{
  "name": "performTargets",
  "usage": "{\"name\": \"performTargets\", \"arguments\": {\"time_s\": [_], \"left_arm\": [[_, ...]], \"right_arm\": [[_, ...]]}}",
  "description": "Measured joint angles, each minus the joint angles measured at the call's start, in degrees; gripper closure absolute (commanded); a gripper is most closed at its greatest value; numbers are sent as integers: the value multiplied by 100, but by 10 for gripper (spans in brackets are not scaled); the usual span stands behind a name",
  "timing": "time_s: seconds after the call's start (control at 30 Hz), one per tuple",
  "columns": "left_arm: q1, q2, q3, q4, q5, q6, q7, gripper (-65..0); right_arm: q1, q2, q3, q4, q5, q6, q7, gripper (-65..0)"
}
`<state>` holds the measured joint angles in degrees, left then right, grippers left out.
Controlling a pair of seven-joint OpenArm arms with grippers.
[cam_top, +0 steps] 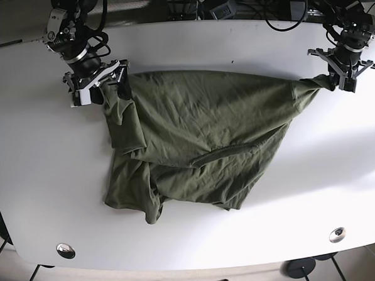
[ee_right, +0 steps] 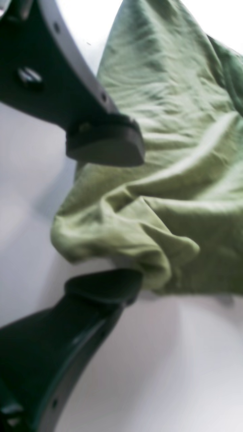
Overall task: Fold the T-shirt properly
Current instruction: 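Grasp a loose shirt edge with the right gripper and drag it outward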
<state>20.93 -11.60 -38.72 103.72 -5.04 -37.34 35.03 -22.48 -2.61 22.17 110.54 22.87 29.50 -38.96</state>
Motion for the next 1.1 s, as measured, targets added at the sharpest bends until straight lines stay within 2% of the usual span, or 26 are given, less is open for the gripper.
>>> {"name": "performTargets", "arguments": {"time_s": [0.17, 0.23, 0.27, 0.33, 0.37, 0.47, 0.6, 0.8, 1.0, 1.1], "left_arm": [[-7, 0, -2, 0, 4, 0, 2, 0], [-17, -2, -2, 0, 4, 0, 2, 0], [-17, -2, -2, 0, 4, 0, 0, 0], [-17, 2, 13, 0, 2, -2, 2, 0], [-17, 2, 15, 0, 4, 0, 0, 0], [-15, 13, 13, 0, 4, -2, 2, 0], [-15, 15, 7, 2, 4, 0, 0, 0], [-17, 13, 7, 2, 4, 0, 2, 0], [-17, 13, 9, 2, 4, 0, 0, 0], [-22, 13, 13, 2, 4, 0, 2, 0]], "right_arm": [[446, 42, -350, 9, -61, -4, -31, -491], [861, 256, -682, -72, -2, 20, 0, -491], [1176, 439, -1021, -251, -13, -52, 33, -491], [1801, 765, -1700, -850, -20, -55, -28, -491], [2033, 811, -1886, -1102, -26, -57, -33, -491], [2822, 820, -2378, -2146, -15, 2, -9, -493], [3609, 855, -2802, -3377, -39, -7, 4, -491], [4533, 852, -2990, -5066, -20, 2, 697, -493], [4758, 866, -2990, -5742, -35, 9, 745, -490], [4544, 824, -2988, -5665, 26, 304, 850, -488]]}}
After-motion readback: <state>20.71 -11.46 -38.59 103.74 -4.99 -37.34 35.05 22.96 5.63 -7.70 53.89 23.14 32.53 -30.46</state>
